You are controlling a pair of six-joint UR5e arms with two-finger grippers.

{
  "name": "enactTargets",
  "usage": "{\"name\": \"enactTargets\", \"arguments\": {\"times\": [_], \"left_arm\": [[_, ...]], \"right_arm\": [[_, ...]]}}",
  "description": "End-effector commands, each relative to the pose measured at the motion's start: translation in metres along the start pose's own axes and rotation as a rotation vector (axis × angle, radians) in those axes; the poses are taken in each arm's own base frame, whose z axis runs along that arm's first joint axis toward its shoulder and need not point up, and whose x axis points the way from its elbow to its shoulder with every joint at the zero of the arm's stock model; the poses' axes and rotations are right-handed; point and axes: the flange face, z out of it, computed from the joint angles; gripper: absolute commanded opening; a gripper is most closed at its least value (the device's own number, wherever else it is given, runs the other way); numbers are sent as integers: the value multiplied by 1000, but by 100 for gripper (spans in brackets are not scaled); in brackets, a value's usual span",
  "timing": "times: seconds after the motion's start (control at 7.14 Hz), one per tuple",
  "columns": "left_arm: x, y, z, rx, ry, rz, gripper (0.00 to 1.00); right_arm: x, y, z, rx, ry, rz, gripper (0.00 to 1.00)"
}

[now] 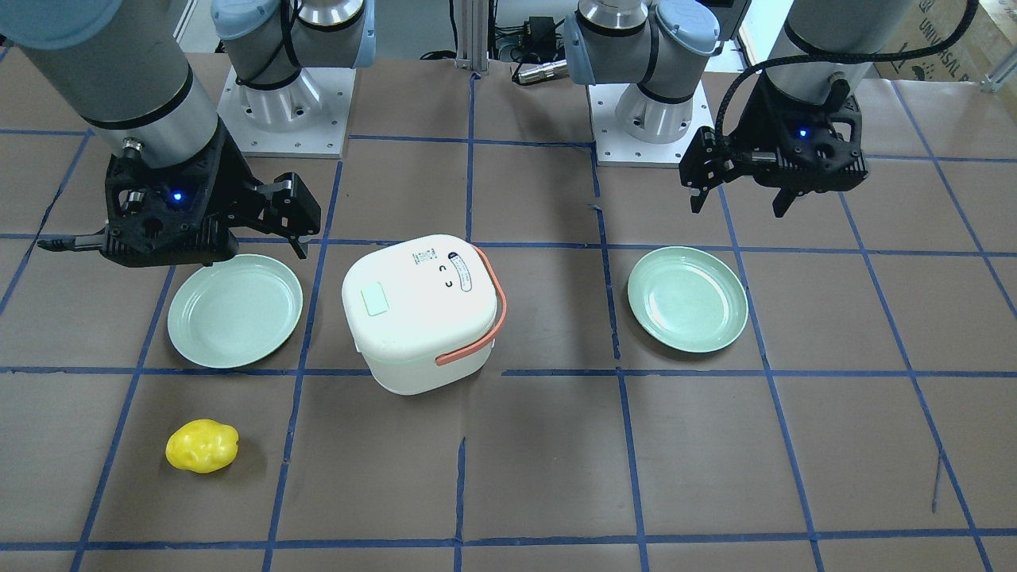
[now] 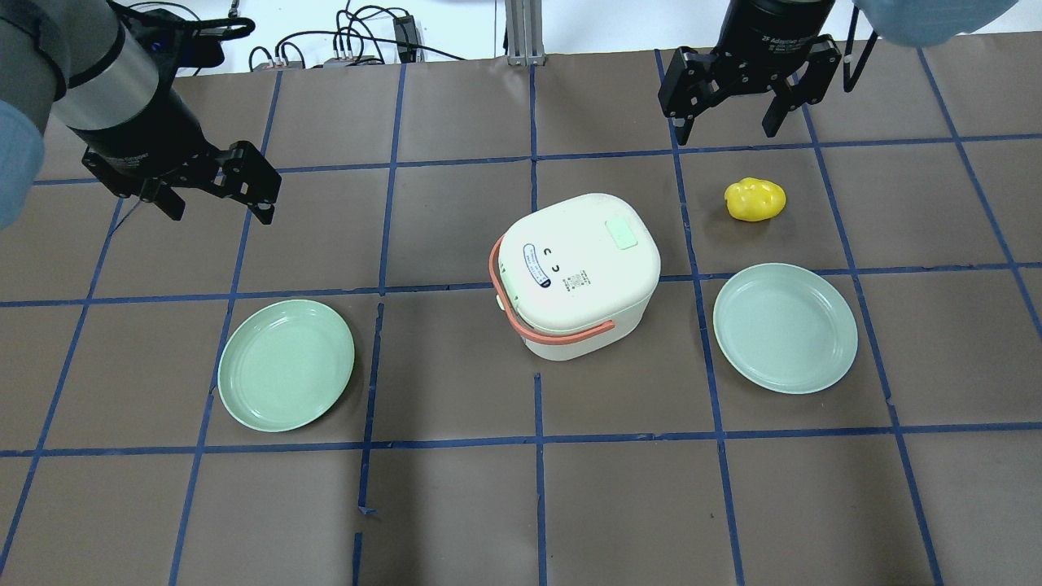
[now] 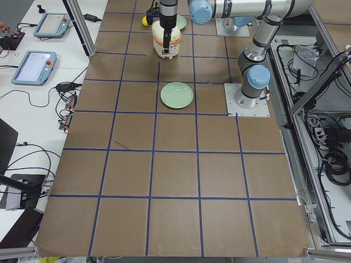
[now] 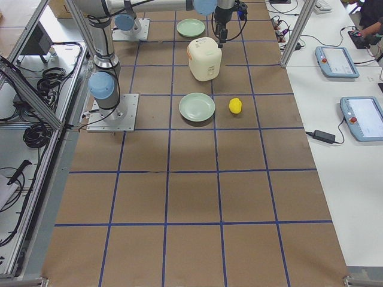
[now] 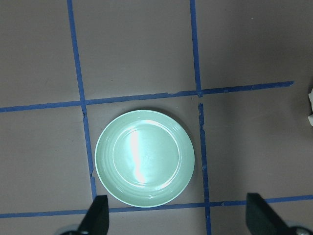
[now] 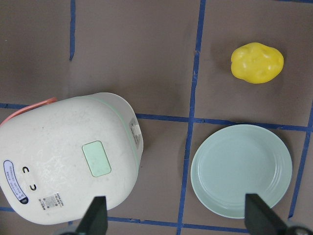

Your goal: Press rice cooker button

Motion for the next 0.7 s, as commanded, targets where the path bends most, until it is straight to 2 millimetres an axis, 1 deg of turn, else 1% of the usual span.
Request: {"name": "enactTargets", "arguments": {"times": [0.0, 0.56], "left_arm": [[0, 0, 0, 0, 0, 0, 100], [0, 0, 0, 0, 0, 0, 100]], "right_arm": [[0, 0, 0, -1, 0, 0, 100], [-5, 2, -2, 5, 0, -8, 100]]}}
